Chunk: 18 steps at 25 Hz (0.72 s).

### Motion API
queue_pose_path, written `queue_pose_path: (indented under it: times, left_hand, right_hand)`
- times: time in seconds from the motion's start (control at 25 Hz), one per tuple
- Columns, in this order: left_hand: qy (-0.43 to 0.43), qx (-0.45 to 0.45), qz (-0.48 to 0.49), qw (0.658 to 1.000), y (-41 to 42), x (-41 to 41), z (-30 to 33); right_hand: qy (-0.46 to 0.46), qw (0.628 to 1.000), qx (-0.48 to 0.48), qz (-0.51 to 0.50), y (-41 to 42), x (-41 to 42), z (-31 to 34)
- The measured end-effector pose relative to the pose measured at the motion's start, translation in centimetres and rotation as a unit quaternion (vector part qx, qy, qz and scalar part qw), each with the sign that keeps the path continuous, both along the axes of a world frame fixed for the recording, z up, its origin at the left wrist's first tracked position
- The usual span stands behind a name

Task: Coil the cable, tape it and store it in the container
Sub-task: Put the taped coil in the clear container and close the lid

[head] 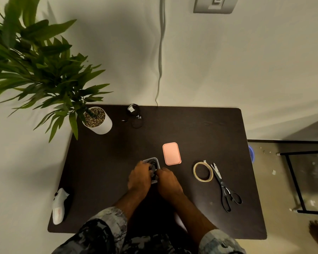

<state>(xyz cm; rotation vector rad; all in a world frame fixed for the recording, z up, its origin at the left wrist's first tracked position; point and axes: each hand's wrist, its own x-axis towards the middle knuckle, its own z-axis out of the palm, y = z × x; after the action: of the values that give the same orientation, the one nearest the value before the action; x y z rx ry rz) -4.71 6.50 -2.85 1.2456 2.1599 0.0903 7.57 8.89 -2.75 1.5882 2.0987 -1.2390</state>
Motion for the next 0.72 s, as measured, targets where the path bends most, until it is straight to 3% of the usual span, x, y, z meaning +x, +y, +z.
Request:
queue_pose_path:
  times: [0.12,0.24,0.36,0.44,0.52,0.72]
  left_hand:
    - [0.036,-0.017,-0.010,0.999,-0.2,-0.3,-0.3]
    - [0.022,-0.044,-0.009,0.999,-0.2,-0.9,-1.2]
    - [0.000,-0.005,-0.008,1.000,-0.6,-1.5,-1.0]
    - [-0.017,0.020,-0.049,0.998,-1.3,-1.8,-1.1]
    - [-0.036,0.052,-0.030,0.998,-1.9,-1.8,-0.9]
    - [-0.059,0.061,0.024,0.996,-2.0,-1.3,-0.8]
  right_hand:
    - [0.001,1.000,-0.008,0.010,0.7,0.3,0.0]
    - [0.001,0.997,0.048,-0.054,1.7,0.9,-0.3]
    - [-0.051,0.991,0.112,-0.056,2.5,2.1,-1.3]
    - [-0.086,0.990,0.112,-0.004,2.6,3.0,-2.2]
    - [-0.105,0.990,0.093,0.018,2.3,3.7,-2.6]
    - [-0.178,0.976,0.123,-0.038,-0.1,4.2,-2.5]
